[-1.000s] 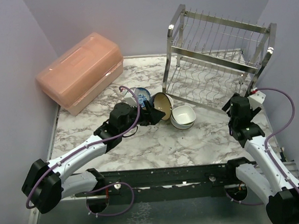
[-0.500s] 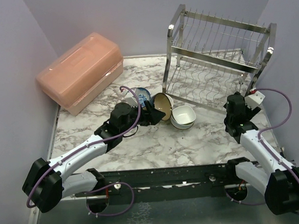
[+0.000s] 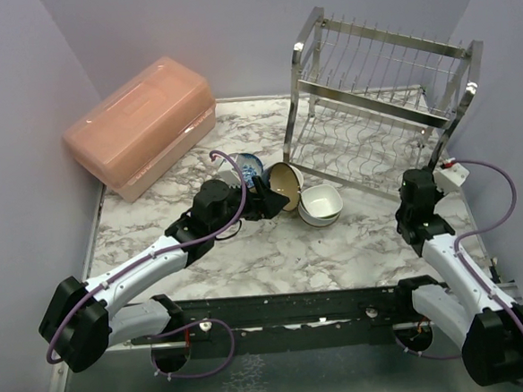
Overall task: Load the bowls into the dish rack
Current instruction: Adjust the dish rack at the center of the board.
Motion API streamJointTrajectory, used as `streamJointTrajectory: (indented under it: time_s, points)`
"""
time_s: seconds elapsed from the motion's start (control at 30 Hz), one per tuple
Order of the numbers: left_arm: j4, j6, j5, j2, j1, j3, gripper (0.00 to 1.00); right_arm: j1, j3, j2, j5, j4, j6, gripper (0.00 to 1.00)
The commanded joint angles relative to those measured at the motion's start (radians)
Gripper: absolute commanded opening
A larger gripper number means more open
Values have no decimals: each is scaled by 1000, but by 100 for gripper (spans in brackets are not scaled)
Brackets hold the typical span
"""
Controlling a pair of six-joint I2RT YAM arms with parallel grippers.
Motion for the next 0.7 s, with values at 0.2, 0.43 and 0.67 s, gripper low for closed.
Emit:
streamJointTrajectory:
  time_s: [0.2, 0.43, 0.67]
  points:
    - [116, 20, 14, -8, -1, 37, 0, 4, -14, -84, -193, -86, 37, 18]
    - [114, 32, 15, -7, -1, 40, 0, 4, -8, -168, -300, -182, 78, 2]
    - [111, 53, 31, 9, -1, 59, 0, 4, -9, -288, -404, -214, 45, 2]
